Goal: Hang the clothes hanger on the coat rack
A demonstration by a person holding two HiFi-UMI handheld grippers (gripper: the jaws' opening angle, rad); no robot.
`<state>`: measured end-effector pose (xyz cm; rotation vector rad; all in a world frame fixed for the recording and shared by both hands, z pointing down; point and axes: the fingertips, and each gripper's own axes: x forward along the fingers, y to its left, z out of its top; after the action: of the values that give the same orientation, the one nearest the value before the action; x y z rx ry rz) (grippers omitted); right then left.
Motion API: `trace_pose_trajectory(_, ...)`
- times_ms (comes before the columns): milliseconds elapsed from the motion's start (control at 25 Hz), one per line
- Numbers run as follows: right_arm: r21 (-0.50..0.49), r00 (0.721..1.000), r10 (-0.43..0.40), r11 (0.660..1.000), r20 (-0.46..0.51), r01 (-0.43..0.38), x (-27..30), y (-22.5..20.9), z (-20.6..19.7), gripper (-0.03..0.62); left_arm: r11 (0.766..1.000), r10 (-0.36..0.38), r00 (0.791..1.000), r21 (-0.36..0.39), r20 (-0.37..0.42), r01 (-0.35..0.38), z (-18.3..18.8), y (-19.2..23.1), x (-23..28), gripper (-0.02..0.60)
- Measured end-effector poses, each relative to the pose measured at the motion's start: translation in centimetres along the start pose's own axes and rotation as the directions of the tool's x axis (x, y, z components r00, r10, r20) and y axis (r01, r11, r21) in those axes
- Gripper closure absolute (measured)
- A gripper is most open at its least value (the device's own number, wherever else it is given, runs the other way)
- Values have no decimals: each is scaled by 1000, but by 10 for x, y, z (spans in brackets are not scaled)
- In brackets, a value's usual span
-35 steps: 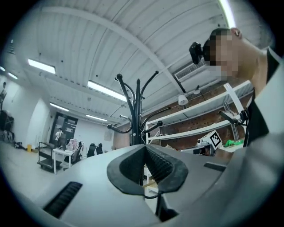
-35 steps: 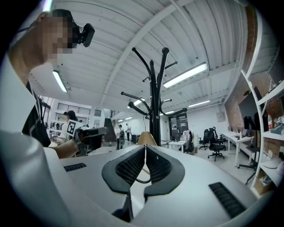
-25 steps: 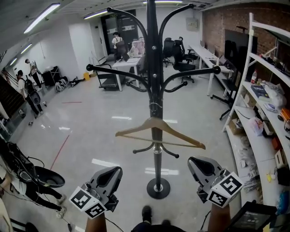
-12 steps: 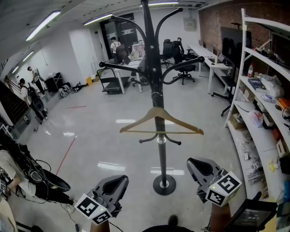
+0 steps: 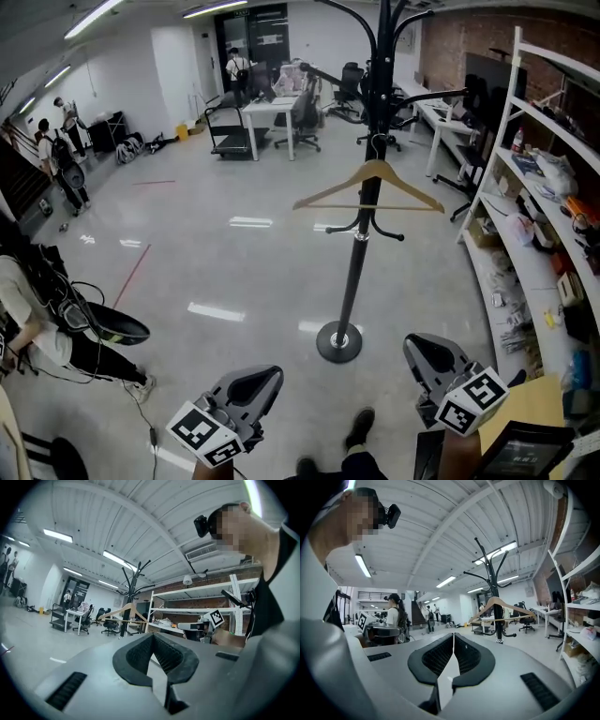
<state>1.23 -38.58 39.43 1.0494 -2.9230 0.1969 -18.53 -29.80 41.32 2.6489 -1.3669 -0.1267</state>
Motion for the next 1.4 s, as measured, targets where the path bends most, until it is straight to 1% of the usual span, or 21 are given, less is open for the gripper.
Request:
trace_pose_trajectory(80, 19, 1000, -26, 999, -5, 26, -15, 18, -3, 585, 999, -1, 1000, -33, -3, 1, -5, -9, -19, 581)
trace_pose_trajectory(160, 10, 999, -28, 1000, -16, 28, -32, 34, -3, 585, 999, -15, 1000, -44, -9, 15, -7, -22, -31, 581)
trace_pose_trajectory(280, -29, 999, -21, 999, -25, 20, -54, 54, -3, 585, 999, -36, 999, -24, -1, 35, -5, -45, -46, 581)
trace_pose_trajectory(440, -62, 1000, 18, 998, -14, -19, -89, 82, 0, 585, 997, -78, 996, -8, 54, 78, 2, -93, -68, 581)
trace_pose_trajectory(560, -47, 999, 39, 998, -9, -39, -125, 90, -4, 586, 998, -55, 998, 1, 39, 55, -3, -128, -74, 581)
trace_pose_trajectory(720, -28, 998, 62, 998, -4, -62, -179, 106, -17, 585, 1000, -30, 1000, -9, 5, 30, -17, -176, -87, 581)
trace_pose_trajectory(880, 6, 999, 42, 999, -2, -42, -234, 98, -24, 585, 1000, 24, 1000, -17, -17, -24, -27, -224, -88, 581)
trace_pose_trajectory(960, 21, 999, 47, 999, 2, -47, -254, 100, -24, 585, 999, 41, 998, -10, -38, -41, -32, -244, -90, 581)
trace_pose_trajectory(1120, 28, 997, 76, 997, 15, -77, -276, 122, -19, 585, 998, 62, 996, 22, -65, -61, -29, -270, -103, 581)
trace_pose_trajectory(1200, 34, 995, 92, 995, 27, -93, -283, 139, -18, 585, 998, 57, 996, 27, -66, -55, -27, -283, -117, 581)
trace_pose_trajectory(1280, 26, 995, 101, 994, 26, -102, -289, 155, -19, 585, 999, 47, 997, 27, -62, -45, -28, -293, -131, 581)
trace_pose_trajectory(1400, 16, 994, 105, 994, 17, -105, -298, 179, -24, 585, 999, 50, 997, 7, -52, -49, -35, -302, -155, 581)
